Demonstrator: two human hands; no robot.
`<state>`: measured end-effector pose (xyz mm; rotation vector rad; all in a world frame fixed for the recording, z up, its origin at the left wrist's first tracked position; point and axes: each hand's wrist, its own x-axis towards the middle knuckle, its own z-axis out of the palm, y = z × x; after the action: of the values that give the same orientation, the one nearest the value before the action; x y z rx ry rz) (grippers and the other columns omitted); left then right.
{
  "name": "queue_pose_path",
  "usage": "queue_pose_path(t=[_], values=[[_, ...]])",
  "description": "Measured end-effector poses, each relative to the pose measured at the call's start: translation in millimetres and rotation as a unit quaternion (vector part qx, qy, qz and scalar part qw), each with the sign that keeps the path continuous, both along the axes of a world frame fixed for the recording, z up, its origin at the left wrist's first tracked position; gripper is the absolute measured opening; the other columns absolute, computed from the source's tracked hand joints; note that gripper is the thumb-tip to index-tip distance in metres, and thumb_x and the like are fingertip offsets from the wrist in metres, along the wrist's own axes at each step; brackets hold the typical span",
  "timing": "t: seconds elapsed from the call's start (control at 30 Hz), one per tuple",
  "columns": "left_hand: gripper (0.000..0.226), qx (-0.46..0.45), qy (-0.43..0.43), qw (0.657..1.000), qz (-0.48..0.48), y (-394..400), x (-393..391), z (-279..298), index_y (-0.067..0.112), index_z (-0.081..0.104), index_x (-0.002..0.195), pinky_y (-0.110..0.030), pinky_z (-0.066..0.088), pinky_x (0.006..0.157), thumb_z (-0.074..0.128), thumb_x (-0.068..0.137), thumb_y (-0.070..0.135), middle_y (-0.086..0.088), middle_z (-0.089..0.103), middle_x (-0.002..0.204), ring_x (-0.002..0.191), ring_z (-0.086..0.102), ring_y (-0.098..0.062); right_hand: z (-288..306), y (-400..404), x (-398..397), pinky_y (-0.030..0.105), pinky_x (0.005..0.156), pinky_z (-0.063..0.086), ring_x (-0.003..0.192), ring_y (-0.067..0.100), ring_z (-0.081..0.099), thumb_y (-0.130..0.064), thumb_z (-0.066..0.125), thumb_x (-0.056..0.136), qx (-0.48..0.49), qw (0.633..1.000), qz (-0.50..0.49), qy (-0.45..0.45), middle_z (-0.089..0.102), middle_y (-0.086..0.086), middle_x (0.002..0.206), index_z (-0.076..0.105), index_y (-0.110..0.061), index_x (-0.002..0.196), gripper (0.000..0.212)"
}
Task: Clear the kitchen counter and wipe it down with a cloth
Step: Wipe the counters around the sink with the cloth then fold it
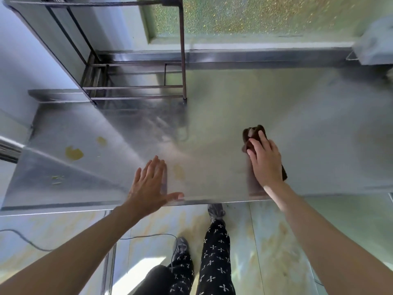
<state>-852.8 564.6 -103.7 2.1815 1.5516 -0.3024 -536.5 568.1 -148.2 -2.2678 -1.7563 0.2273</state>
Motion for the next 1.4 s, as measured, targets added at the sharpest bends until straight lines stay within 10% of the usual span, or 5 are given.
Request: queue_pose_path(t=[0.47,0.87,1.2,1.4], values=[[0.133,0.024,-0.001,1.000,0.011,-5.9,-42.1,-13.3,0.005,0.000,0.145,-0.045,0.005,0.116,0.012,0.046,0.093,-0.012,-0.002,0.156,0.145,0.000,-0.025,-2.3,-51.4,-148.4,0.043,0.085,0.054,0.112,0.034,0.059,-0.035,0.040,0.085,0.017,0.957,0.288,-0.032,0.056,0.001,0.133,0.065,-0.022,0.107,0.036],[0.134,0.020,0.018,1.000,0.015,23.2,-67.2,-17.2,0.009,-0.007,0.145,-0.042,-0.004,0.115,0.006,0.043,0.094,-0.008,-0.011,0.156,0.144,-0.009,-0.022,0.6,105.4,-115.2,0.044,0.109,0.028,0.132,0.038,0.032,-0.023,0.047,0.095,-0.030,0.989,0.141,-0.015,0.028,0.005,0.152,0.051,-0.014,0.128,0.034],[0.128,0.004,0.027,0.999,0.017,16.8,-68.9,-18.4,0.008,-0.014,0.144,-0.045,-0.003,0.116,0.000,0.046,0.090,-0.006,-0.022,0.153,0.143,-0.016,-0.022,8.6,-44.5,-183.1,0.039,0.098,0.045,0.127,0.026,0.046,-0.036,0.040,0.090,-0.017,0.919,0.393,0.003,0.044,-0.004,0.144,0.056,-0.026,0.118,0.034],[0.122,0.030,0.026,0.999,0.017,16.9,-72.0,-25.8,0.010,-0.016,0.142,-0.046,-0.004,0.114,-0.001,0.048,0.087,0.000,-0.027,0.144,0.132,-0.024,-0.014,-4.1,23.7,-174.8,0.042,0.085,0.054,0.112,0.033,0.059,-0.034,0.045,0.085,0.035,0.911,0.410,-0.020,0.058,0.003,0.131,0.067,-0.020,0.104,0.032]])
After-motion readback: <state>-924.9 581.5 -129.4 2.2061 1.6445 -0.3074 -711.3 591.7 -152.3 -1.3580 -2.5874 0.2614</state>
